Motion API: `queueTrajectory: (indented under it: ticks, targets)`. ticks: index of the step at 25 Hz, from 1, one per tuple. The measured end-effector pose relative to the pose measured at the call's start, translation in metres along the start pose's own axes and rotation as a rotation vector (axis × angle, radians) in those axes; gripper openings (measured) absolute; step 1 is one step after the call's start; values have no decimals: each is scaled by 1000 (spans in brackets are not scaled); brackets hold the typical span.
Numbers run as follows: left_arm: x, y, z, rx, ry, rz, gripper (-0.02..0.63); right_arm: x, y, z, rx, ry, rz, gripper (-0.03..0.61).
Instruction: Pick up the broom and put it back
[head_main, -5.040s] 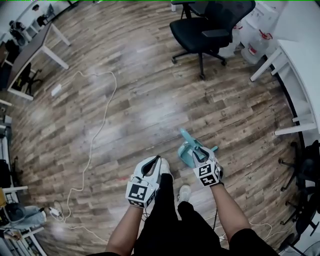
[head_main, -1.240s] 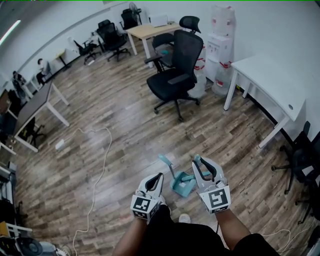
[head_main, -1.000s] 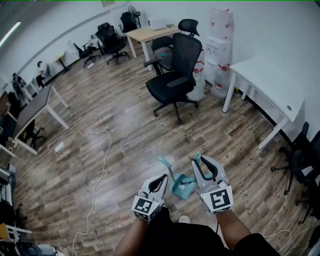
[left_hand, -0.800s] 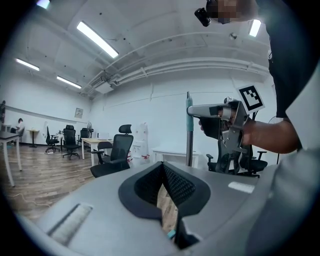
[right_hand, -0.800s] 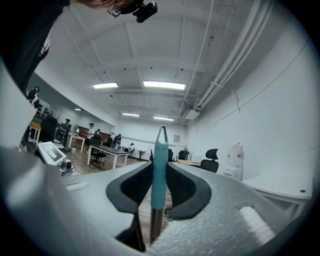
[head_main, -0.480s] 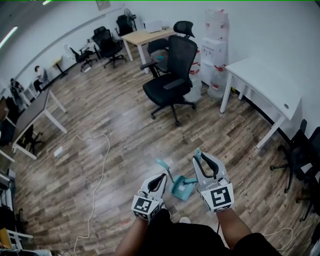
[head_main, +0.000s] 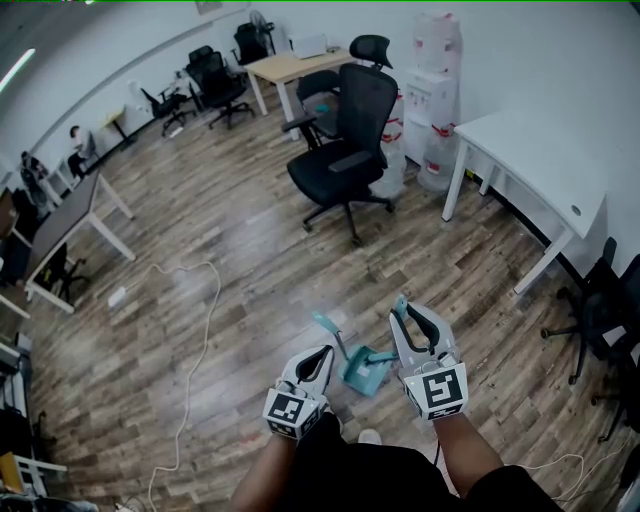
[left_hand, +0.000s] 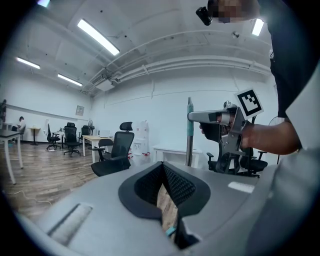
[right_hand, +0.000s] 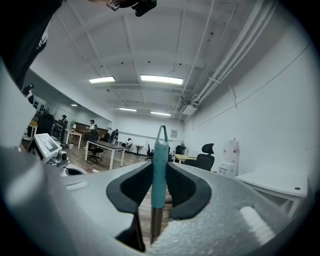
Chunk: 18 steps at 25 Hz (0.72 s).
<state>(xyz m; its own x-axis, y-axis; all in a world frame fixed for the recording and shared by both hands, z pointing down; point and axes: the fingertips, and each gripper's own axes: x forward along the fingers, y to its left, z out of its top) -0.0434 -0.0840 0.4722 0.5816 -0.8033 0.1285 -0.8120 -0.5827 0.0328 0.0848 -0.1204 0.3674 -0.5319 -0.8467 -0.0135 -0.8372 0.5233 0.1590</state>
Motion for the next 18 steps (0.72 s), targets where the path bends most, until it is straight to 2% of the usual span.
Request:
queueTrajectory:
  ticks: [10, 18]
  targets:
    - [0, -1, -8, -22, 28, 6, 20, 1, 2, -33, 3, 38, 8, 91]
    - [-1, 12, -14, -13, 38, 20, 20, -3, 15, -76, 7, 96, 35, 91]
